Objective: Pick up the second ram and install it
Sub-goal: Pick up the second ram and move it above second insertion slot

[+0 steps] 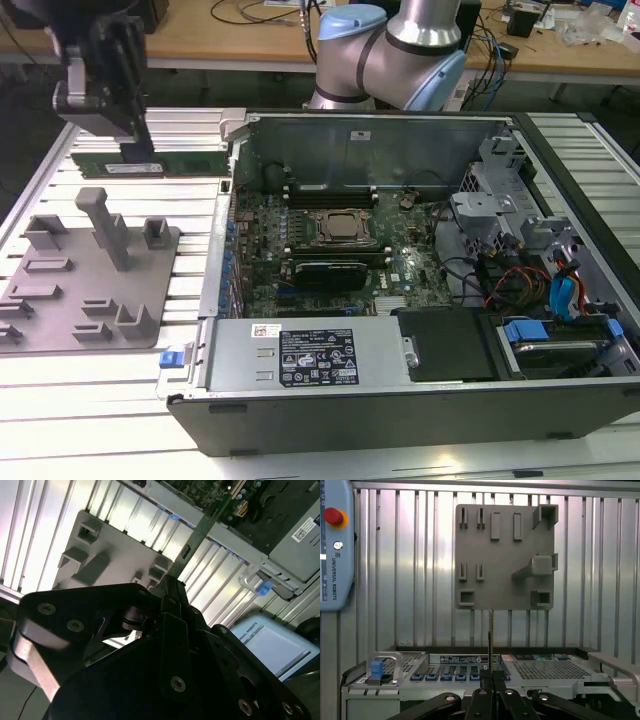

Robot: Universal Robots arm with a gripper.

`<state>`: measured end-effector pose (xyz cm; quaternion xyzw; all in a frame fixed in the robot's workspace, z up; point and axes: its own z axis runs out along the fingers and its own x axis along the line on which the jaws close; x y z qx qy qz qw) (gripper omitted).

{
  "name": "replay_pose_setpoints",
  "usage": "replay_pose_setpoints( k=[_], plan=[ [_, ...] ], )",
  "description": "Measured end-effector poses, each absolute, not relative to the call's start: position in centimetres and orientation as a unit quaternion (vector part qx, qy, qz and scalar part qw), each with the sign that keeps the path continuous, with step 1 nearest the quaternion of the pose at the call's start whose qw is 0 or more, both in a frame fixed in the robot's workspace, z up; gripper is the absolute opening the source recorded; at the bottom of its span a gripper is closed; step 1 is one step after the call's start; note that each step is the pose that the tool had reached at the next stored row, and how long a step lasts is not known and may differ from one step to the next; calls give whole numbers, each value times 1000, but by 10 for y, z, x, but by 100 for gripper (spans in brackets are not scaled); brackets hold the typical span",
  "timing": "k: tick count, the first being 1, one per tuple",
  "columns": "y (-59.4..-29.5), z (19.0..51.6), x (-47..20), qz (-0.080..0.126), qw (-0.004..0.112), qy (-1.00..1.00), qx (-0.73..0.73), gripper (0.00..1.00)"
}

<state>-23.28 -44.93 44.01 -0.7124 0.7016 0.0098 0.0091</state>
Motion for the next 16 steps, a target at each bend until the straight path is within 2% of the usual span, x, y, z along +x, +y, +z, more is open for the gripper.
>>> replay_pose_setpoints(
  k=[16],
  plan=[
    [-449, 440, -140, 10, 9, 702, -712, 9]
  ],
)
